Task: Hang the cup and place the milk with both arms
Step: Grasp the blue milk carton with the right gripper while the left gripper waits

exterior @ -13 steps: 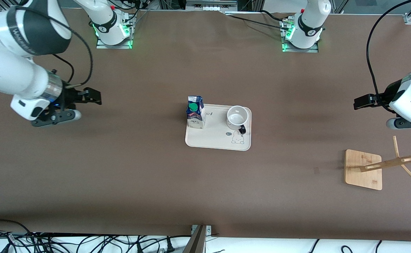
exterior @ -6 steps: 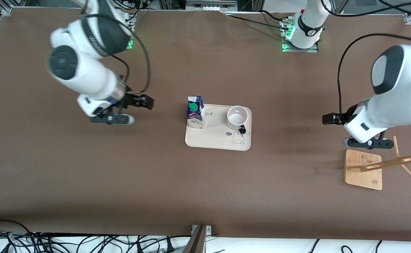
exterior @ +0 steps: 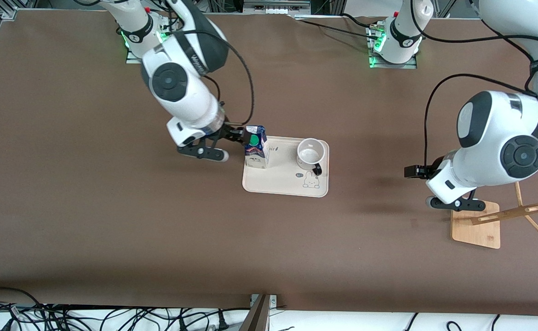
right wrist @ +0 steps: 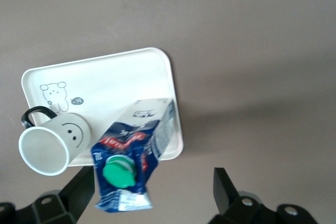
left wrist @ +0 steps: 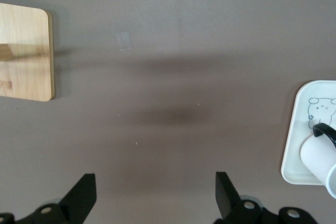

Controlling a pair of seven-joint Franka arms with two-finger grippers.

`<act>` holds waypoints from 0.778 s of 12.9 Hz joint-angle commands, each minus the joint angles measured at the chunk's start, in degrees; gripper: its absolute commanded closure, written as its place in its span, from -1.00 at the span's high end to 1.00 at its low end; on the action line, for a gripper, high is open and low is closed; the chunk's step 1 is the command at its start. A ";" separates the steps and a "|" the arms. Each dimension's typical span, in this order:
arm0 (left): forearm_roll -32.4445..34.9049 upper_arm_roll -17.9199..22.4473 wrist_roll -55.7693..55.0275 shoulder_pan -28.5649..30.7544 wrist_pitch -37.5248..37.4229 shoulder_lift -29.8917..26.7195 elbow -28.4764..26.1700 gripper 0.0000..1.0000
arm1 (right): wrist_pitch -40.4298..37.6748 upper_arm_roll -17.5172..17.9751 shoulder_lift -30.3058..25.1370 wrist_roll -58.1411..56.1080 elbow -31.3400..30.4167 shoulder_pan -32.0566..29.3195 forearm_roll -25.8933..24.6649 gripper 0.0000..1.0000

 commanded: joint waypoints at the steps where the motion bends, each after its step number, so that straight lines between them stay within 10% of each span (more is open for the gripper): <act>1: -1.34 0.43 -0.19 -0.08 0.69 0.95 0.67 1.00 | -0.21 -0.66 2.40 4.82 3.59 2.10 1.07 1.00; 10: -1.51 0.34 -0.28 0.71 3.58 1.39 0.58 1.00 | 3.92 -0.66 6.00 8.70 3.06 6.76 0.72 1.00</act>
